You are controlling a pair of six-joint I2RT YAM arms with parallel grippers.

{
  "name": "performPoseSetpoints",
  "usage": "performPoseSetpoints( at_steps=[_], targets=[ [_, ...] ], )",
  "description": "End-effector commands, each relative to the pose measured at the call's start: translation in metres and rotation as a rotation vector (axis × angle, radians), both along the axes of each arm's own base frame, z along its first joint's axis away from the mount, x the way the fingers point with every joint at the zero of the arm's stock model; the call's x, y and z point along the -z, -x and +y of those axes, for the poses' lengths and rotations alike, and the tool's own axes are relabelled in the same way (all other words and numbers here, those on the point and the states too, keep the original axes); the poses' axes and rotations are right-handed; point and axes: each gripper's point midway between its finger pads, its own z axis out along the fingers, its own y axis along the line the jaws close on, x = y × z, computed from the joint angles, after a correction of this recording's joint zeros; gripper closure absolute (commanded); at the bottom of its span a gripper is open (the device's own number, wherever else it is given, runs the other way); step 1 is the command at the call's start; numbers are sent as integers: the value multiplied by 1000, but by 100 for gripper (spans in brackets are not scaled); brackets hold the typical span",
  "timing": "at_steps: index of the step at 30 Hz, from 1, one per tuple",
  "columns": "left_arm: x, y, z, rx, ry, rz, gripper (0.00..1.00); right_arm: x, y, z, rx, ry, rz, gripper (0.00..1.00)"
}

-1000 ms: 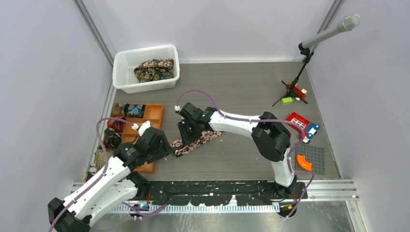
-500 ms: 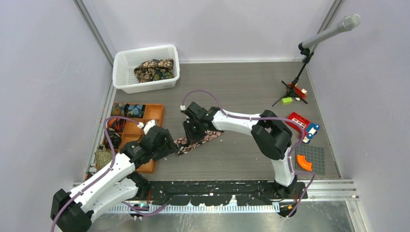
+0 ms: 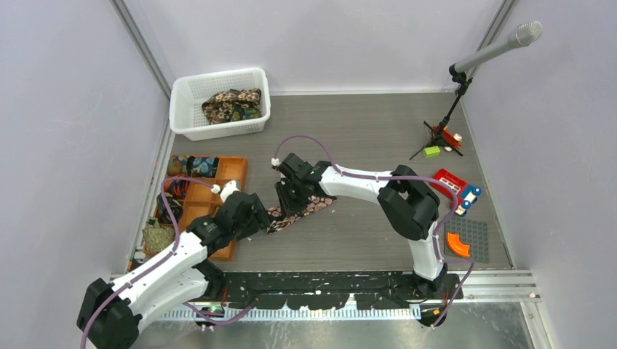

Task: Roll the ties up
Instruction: Roll the tie at the center of the board.

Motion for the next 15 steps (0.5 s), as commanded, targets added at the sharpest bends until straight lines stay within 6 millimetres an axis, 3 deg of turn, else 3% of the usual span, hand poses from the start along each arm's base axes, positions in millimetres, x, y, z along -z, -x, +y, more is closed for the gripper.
performPoseSetpoints(
  at_steps=[1,15],
  targets=[
    [-2,-14,-7,-11,42,-74,29,2,-5,2,-1,-15,-7,70],
    [-1,-19,-11,-77,164,-153,27,2,-4,2,-9,-18,1,71]
  ],
)
